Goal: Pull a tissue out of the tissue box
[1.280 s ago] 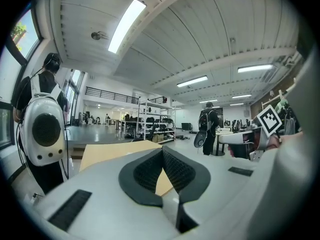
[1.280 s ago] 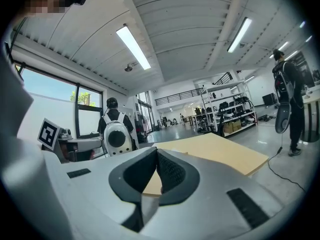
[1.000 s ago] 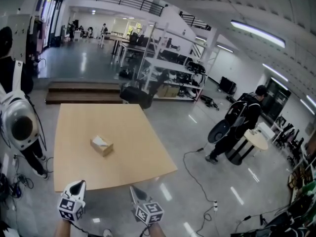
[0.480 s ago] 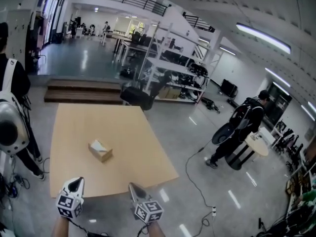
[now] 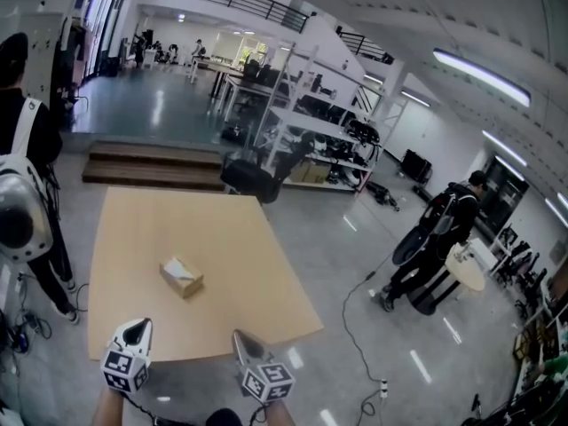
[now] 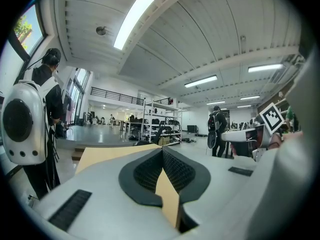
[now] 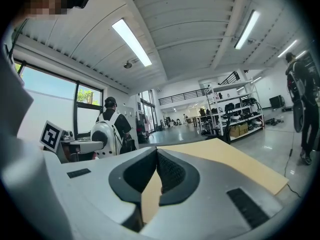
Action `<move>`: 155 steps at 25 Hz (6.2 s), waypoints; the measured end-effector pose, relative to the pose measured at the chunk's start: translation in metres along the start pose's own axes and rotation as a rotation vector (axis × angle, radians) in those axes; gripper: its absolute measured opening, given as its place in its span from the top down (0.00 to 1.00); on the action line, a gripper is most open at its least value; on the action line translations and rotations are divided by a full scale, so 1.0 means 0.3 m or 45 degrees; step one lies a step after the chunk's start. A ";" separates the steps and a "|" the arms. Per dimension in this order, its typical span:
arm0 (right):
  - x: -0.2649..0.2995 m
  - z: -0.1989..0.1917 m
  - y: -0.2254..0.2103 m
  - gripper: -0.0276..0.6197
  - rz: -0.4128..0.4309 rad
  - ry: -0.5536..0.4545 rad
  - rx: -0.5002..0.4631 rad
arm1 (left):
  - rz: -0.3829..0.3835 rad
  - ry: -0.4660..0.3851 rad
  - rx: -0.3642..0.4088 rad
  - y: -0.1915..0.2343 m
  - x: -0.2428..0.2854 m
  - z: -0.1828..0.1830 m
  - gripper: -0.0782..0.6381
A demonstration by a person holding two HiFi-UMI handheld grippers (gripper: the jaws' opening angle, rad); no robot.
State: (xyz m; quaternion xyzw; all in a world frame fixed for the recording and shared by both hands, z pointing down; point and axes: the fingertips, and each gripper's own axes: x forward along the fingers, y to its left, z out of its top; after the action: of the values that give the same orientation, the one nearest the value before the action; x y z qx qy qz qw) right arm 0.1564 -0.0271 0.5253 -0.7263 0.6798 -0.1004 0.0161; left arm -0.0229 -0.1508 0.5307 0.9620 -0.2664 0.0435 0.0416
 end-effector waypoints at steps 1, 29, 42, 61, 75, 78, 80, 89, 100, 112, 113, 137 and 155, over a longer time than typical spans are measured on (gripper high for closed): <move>0.010 0.000 -0.006 0.94 0.003 0.001 -0.001 | 0.001 0.002 -0.001 0.002 0.009 -0.005 0.88; 0.523 0.070 -0.198 0.94 0.234 0.089 -0.007 | 0.214 0.028 -0.050 0.226 0.374 0.032 0.88; 0.738 0.060 -0.194 0.94 0.376 0.154 -0.041 | 0.349 0.055 -0.096 0.340 0.439 -0.009 0.88; 0.937 -0.085 -0.208 0.94 0.498 0.321 -0.058 | 0.491 0.160 -0.197 0.426 0.497 -0.140 0.88; 0.994 -0.247 -0.251 0.94 0.565 0.474 -0.025 | 0.539 0.275 -0.287 0.428 0.541 -0.306 0.88; 1.007 -0.282 -0.252 0.94 0.586 0.503 -0.040 | 0.538 0.296 -0.298 0.421 0.564 -0.336 0.88; 1.014 -0.305 -0.253 0.94 0.588 0.520 -0.042 | 0.537 0.308 -0.305 0.416 0.574 -0.349 0.88; 1.017 -0.389 -0.226 0.94 0.639 0.608 -0.018 | 0.554 0.355 -0.347 0.401 0.575 -0.397 0.88; 1.017 -0.443 -0.221 0.90 0.653 0.640 -0.036 | 0.547 0.374 -0.369 0.404 0.583 -0.432 0.88; 1.023 -0.518 -0.180 0.65 0.712 0.729 -0.071 | 0.578 0.390 -0.382 0.419 0.558 -0.442 0.88; 1.026 -0.522 -0.180 0.65 0.710 0.732 -0.075 | 0.582 0.391 -0.384 0.423 0.556 -0.445 0.88; 1.046 -0.544 -0.237 0.95 0.594 0.752 -0.072 | 0.590 0.390 -0.389 0.411 0.553 -0.448 0.88; 1.052 -0.531 -0.219 0.95 0.591 0.722 -0.103 | 0.590 0.361 -0.363 0.430 0.545 -0.421 0.88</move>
State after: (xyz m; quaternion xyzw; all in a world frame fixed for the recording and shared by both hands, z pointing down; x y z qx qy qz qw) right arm 0.2119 -0.3168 0.7311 -0.4962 0.8073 -0.2643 -0.1793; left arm 0.0425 -0.3312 0.6808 0.8444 -0.4737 0.1477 0.2020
